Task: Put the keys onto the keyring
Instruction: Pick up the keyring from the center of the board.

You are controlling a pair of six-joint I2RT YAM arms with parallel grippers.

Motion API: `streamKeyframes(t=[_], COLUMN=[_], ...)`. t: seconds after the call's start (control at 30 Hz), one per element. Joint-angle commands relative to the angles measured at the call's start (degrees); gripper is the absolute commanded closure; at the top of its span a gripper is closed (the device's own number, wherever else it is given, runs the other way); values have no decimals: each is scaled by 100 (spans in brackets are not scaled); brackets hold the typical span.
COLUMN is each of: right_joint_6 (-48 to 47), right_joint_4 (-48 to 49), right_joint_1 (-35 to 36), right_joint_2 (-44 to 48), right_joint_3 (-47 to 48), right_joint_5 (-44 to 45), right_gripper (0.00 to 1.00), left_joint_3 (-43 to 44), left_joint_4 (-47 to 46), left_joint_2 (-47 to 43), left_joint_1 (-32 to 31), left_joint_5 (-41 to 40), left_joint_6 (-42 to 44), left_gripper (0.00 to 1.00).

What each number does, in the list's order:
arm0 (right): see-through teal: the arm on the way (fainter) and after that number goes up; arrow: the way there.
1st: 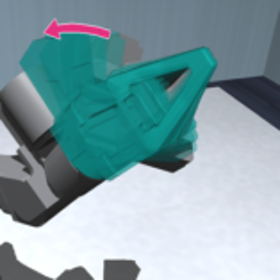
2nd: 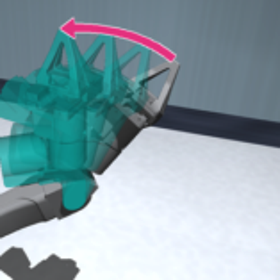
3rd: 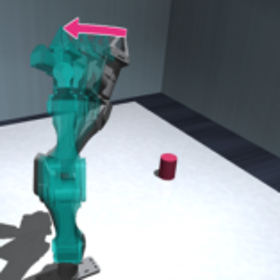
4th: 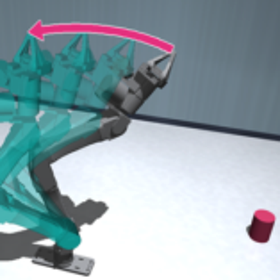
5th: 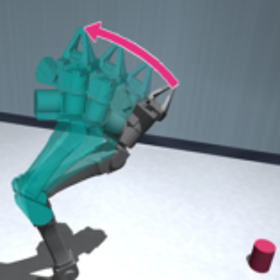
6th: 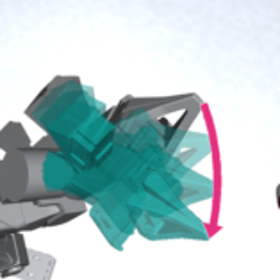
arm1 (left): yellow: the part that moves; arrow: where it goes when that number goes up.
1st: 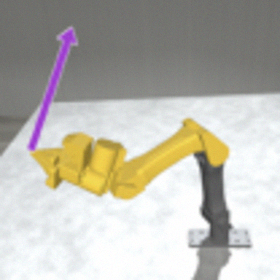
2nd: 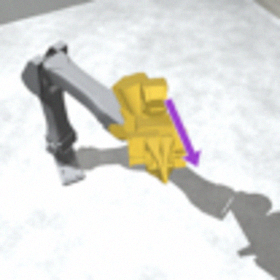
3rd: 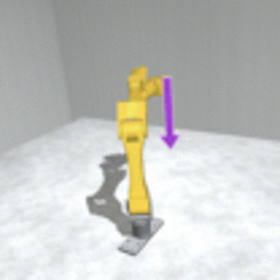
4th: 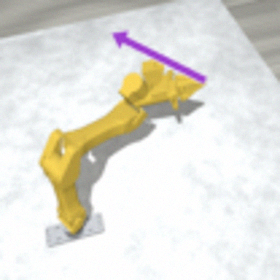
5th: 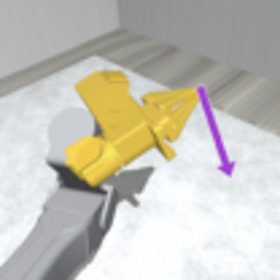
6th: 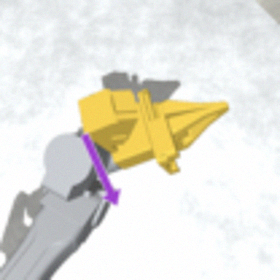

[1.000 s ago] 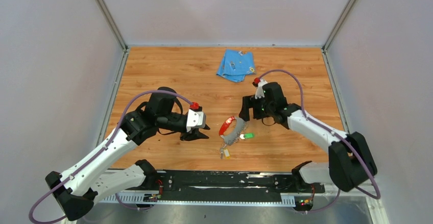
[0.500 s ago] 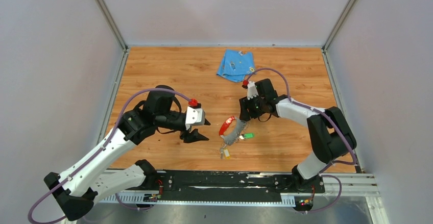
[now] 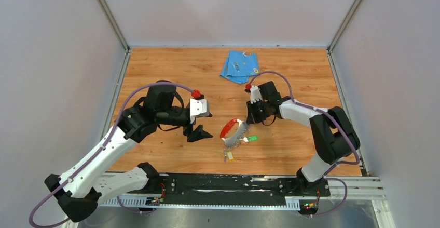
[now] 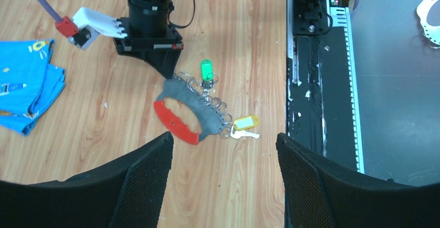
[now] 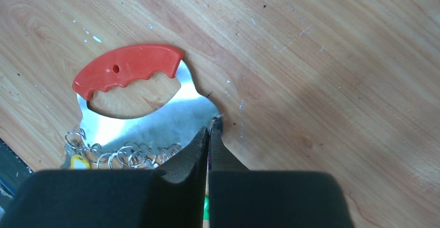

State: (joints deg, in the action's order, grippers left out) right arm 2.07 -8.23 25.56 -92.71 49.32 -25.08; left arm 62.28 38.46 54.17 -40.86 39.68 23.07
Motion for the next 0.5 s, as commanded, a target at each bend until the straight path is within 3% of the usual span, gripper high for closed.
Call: streamKeyframes(t=[0.0,0.23,0.47], right_joint_6=[22,110,809], right_joint_4=[-133,121,504], right_joint_1=[118,760,1596], right_joint_2=[361,1891,2868], right_joint_3=[239,628,1077], right_joint_5=[-144,-755,-1754], right_gripper=[100,100,100], left_joint_3=[129,-283,-893], left_joint_4=[174,-554,-1642], left_joint_2=[-122,-701,-1475], left_joint_1=[90,113,113], left_joint_5=[-187,139,-340], left_joint_6=[-196,-775,-599], left_gripper=[25,30,23])
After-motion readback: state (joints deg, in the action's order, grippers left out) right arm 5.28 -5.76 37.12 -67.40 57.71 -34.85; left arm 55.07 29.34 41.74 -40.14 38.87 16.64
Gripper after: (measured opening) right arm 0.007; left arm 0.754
